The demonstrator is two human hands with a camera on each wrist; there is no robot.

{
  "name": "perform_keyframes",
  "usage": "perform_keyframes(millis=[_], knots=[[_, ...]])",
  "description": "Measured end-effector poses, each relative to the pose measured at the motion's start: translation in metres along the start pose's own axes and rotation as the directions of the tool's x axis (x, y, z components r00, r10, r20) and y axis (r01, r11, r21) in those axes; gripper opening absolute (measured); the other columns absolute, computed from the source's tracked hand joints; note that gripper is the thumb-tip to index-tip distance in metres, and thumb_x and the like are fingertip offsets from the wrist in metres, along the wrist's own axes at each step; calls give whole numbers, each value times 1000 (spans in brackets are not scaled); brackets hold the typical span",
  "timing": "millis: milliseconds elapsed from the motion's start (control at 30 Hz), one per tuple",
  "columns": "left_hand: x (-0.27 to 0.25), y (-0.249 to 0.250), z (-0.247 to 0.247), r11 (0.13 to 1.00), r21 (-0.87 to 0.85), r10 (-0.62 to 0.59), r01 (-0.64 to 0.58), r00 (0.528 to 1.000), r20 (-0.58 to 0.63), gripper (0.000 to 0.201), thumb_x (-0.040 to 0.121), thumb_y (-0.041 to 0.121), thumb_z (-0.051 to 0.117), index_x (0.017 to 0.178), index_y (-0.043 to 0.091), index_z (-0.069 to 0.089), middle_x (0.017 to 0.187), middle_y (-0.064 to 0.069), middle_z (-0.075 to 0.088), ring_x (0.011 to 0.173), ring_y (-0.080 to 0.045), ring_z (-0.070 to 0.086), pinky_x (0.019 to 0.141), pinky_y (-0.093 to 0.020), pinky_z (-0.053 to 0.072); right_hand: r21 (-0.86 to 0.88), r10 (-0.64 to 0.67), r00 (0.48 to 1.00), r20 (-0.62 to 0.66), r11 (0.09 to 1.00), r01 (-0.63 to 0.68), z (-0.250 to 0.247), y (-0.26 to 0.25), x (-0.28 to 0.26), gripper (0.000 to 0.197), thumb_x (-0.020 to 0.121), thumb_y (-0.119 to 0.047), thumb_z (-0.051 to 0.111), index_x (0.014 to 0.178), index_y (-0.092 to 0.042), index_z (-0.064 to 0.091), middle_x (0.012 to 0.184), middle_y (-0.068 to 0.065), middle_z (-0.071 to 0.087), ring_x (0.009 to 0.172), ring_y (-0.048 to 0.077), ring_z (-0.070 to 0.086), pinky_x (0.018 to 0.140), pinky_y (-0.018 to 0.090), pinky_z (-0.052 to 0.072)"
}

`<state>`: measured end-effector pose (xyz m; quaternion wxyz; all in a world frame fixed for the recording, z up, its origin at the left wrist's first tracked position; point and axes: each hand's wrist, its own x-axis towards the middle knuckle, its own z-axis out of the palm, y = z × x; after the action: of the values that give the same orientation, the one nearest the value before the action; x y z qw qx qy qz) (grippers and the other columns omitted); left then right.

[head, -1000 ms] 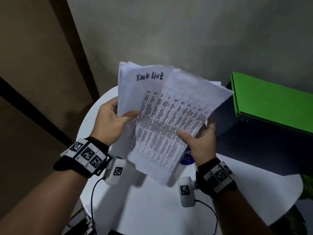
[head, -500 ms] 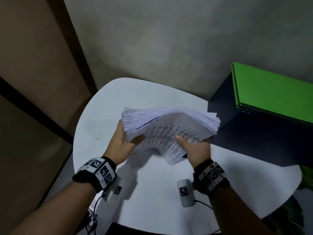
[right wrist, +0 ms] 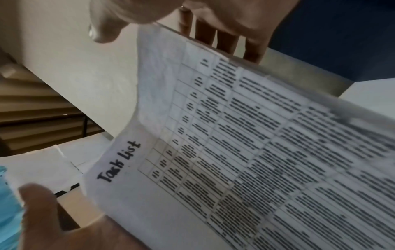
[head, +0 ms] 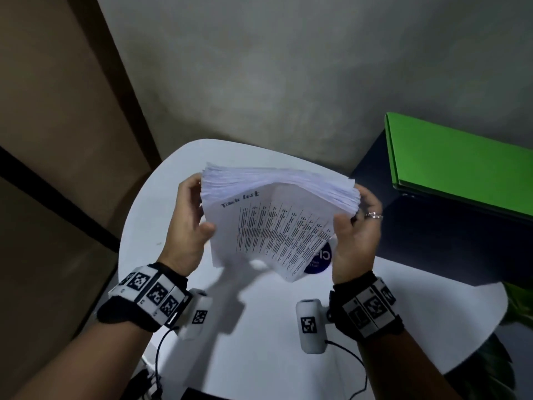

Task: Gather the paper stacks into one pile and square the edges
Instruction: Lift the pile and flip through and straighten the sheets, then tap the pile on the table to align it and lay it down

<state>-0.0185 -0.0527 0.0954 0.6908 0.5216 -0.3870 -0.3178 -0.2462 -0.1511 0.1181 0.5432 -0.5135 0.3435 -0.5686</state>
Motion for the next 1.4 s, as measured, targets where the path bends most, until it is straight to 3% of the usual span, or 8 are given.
perform_keyframes(millis=[100, 267, 533, 667, 900, 1067, 1233, 1400], knots=[[2, 4, 16, 997, -61, 49, -54, 996, -78, 69, 82, 69, 61, 125, 16, 51, 118, 0, 62, 108, -20, 59, 92, -40, 48, -85, -28, 998, -64, 996, 23, 10, -2, -2, 53, 76, -41, 72, 117, -13, 55, 109, 11, 67, 102, 26, 65, 96, 54, 52], [0, -7, 16, 999, -2, 32, -32, 999, -19, 90, 76, 74, 65, 134, 10, 40, 126, -9, 53, 116, -23, 54, 100, -37, 47, -115, 103, 994, 20, 988, -100, -1, 12, -6, 87, 55, -14, 92, 128, 1, 47, 112, -7, 68, 97, -3, 67, 82, 16, 54], [10, -21, 3, 977, 162, -161, 142, 980, 117, 36, 82, 9, 79, 111, 29, 71, 110, 15, 76, 108, -3, 69, 94, -23, 53, -236, 258, 965, 45, 942, -241, -9, 40, -13, 33, 70, 2, 83, 98, -13, 73, 90, -6, 79, 88, 10, 75, 75, 22, 58], [9, -20, 3, 975, 198, -128, 99, 982, 136, 38, 81, 14, 76, 108, 41, 74, 112, 11, 76, 110, -10, 69, 96, -31, 55, -219, 223, 975, 13, 952, -215, -9, 36, -11, 34, 70, 2, 83, 99, -13, 74, 94, -4, 79, 93, 11, 75, 84, 27, 60], [-14, -43, 7, 944, 210, -269, 254, 962, 44, 64, 79, 47, 79, 126, 7, 62, 115, 7, 75, 109, -7, 69, 97, -34, 55, -324, 389, 920, -51, 865, -384, -18, 74, -24, 41, 73, -11, 86, 110, -11, 69, 105, -3, 76, 101, 9, 72, 94, 36, 57], [5, -35, 5, 916, 264, -309, 301, 951, -11, 30, 89, 12, 72, 117, 13, 62, 105, 7, 73, 90, 0, 71, 79, -20, 58, -382, 357, 934, -16, 861, -336, -17, 57, -11, 32, 76, -10, 83, 101, -24, 68, 97, -12, 76, 94, 1, 72, 81, 17, 56], [-7, -88, -3, 711, 507, -543, 487, 838, -44, 38, 90, 28, 73, 121, 12, 58, 107, -1, 68, 97, -20, 67, 75, -27, 48, -612, 596, 800, -66, 609, -504, -34, 107, -19, 59, 81, -28, 80, 130, -16, 50, 127, -4, 62, 114, 15, 60, 103, 33, 47], [-34, -136, 3, 521, 556, -671, 648, 714, -203, 72, 93, 43, 62, 146, 8, 28, 119, -17, 62, 101, -33, 61, 85, -36, 47, -774, 719, 688, -97, 380, -507, -35, 137, -49, 55, 101, -21, 51, 152, -15, 29, 146, 4, 48, 124, 21, 52, 100, 25, 38]])
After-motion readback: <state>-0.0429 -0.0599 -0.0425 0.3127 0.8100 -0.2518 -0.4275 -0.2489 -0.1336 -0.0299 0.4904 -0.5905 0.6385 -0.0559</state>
